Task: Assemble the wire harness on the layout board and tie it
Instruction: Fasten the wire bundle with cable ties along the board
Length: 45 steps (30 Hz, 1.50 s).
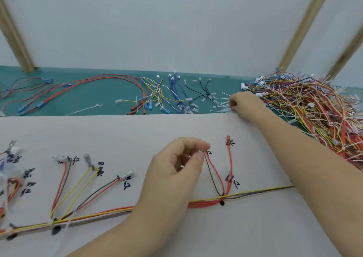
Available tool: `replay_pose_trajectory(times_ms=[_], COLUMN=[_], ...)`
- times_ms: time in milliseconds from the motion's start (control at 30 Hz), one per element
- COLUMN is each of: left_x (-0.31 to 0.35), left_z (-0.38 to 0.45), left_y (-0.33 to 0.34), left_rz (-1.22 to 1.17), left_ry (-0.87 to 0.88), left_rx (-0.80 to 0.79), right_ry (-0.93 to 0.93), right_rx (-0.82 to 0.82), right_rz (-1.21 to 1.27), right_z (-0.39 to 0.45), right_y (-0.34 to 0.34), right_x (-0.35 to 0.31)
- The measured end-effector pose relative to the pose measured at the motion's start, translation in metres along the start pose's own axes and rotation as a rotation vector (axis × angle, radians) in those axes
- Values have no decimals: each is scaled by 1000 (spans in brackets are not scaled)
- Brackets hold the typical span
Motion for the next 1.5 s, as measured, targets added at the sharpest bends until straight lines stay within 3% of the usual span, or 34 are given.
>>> replay_pose_trajectory(times_ms=[300,500,567,667,700,767,867,1033,1300,1433,1500], left_x=[2,2,4,4,3,-2,-5,2,-2,4,0], left_z=[0,-2,-4,-6,-7,-8,-6,-5,-10,-5,-3], left_y=[3,4,3,1,2,0,0,3,8,5,1], left_rz=[12,109,295,911,1057,1111,1109,1200,1282,1238,1259], left_ry=[-43,22,137,419,427,348,330,389,561,428,457], left_rx=[-47,-172,-238,-384,-437,-477,-501,-589,-556,-651,-652], right_ry=[-152,-141,-115,-109,-133,-279,-529,-613,-544,-596,-625], right_rx=[129,144,142,113,40,-162,-402,-448,-432,-524,-561], right_rz=[185,253,279,477,627,787,519,106,-7,-15,-7], right_z=[-9,-23,-28,-46,-58,-92,-140,-164,-162,-165,-167], right_y=[-12,-21,-30,-52,-62,-81,-93,-96,-96,-89,-86], right_x=[0,0,-2,-12,-17,-32,-50,-69,-79,-86,-91])
Point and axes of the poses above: each hand's wrist, its own z-axis towards the middle knuckle, its own y-axis out of the palm, x = y × z, the point moved 2 cm from there along z, towards the middle knuckle, and after that the axes turned 6 degrees about y, right-handed, at the moved point
